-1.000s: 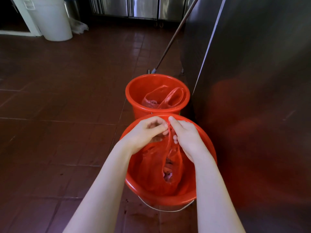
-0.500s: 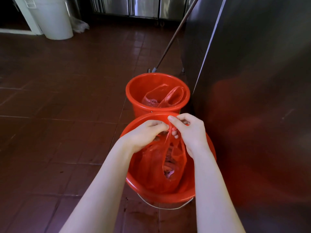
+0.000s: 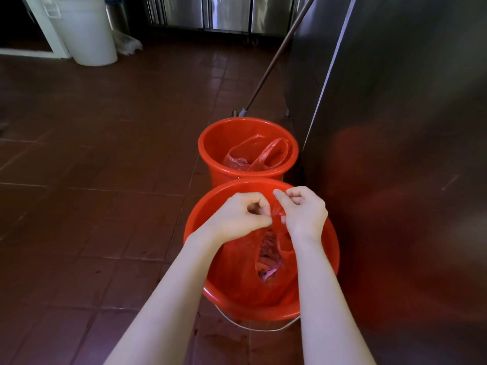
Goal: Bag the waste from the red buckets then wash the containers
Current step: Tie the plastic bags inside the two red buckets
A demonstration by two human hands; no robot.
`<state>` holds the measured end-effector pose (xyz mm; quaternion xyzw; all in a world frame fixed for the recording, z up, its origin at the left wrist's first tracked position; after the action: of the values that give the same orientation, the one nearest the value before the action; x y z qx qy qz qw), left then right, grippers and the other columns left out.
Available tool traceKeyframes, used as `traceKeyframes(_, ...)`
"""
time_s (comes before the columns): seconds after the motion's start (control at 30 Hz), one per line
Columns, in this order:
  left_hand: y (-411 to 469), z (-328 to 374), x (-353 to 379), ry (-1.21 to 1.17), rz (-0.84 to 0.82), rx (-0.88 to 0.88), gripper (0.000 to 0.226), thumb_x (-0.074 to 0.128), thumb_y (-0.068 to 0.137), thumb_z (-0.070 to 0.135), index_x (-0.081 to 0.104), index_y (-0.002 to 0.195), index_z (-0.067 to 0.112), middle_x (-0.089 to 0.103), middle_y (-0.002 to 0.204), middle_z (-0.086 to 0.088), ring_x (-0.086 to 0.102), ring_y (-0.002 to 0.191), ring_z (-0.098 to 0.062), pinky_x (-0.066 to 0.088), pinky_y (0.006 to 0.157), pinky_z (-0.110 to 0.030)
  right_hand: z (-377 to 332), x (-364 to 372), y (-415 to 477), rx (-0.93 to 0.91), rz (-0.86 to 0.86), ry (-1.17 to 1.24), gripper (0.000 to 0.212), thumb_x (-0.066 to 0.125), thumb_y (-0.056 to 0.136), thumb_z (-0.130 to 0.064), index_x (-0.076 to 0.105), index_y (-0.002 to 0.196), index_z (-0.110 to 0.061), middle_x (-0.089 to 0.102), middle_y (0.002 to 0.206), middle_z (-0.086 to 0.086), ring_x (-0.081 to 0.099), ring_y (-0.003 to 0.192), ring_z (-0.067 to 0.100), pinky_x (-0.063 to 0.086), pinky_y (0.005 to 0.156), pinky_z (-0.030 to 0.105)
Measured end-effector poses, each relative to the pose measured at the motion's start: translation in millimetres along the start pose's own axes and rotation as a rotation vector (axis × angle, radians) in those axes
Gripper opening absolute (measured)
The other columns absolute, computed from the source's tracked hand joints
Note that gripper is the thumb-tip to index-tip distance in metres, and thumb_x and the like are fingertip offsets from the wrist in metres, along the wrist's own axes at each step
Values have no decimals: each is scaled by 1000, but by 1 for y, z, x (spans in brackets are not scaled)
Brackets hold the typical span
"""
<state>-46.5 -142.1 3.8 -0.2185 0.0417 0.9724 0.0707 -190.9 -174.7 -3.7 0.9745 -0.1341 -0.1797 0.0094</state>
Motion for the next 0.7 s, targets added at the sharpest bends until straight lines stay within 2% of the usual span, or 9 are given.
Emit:
traceKeyframes(0.07,0,-1,5,-32,-19,-22,12,75,74,11,64,76,15,63,71,9,56,64,-2,44,61,-17,1,-2,2,24,-3,12,21,80,76,-29,66,79,-14,68,67,4,57,39,7,45,45,19)
traceKeyframes(0.2,3,-2,4,47,70,80,21,83,71,13,62,72,13,62,69,9,55,65,-5,46,66,-25,0,-3,2,32,-35,33,21,82,75,-25,63,79,-16,67,60,1,57,37,6,51,51,29)
traceKeyframes(0.3,5,-6,-2,72,116,136,20,80,73,10,60,72,13,59,67,13,52,64,-2,42,65,-20,-1,1,-1,3,-90,-38,21,80,73,-15,60,77,-18,64,59,0,58,36,8,44,44,23)
traceKeyframes(0.43,4,-12,-11,56,193,163,21,80,75,11,60,73,13,62,73,10,55,69,0,41,68,-13,1,7,-4,21,-231,-17,18,74,77,-6,68,69,-21,64,52,-3,61,40,9,42,39,16)
traceKeyframes(0.5,4,-16,-16,11,240,139,20,78,78,12,59,75,15,67,78,6,61,74,-2,44,70,-13,1,10,-5,21,-331,38,16,69,83,-9,72,76,-22,69,60,-2,63,47,11,46,45,20)
traceKeyframes(0.57,4,-19,-19,-73,304,75,18,75,82,14,58,76,15,70,82,3,65,77,-7,49,72,-19,0,13,-7,11,-421,106,13,64,89,-12,74,89,-21,73,71,2,65,56,14,50,54,25)
traceKeyframes(0.63,5,-24,-22,-121,386,-13,19,73,85,19,57,75,17,65,72,10,59,65,-4,46,62,-18,-4,16,-10,-3,-497,180,17,62,91,-13,73,98,-24,74,78,0,68,66,11,52,61,24)
traceKeyframes(0.7,5,-28,-23,-152,436,-101,22,72,86,22,55,72,19,56,61,14,48,53,0,38,53,-14,-6,18,-13,-11,-602,228,23,66,85,-13,68,100,-30,74,81,1,69,76,9,52,67,19)
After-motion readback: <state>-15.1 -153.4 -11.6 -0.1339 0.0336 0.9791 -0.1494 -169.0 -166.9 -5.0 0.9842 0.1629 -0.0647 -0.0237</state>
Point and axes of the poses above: each hand's wrist, its own y-axis towards the middle knuckle, its own x-axis out of the palm, z = x × y, the point moved 3 cm from there along y, towards the middle knuckle
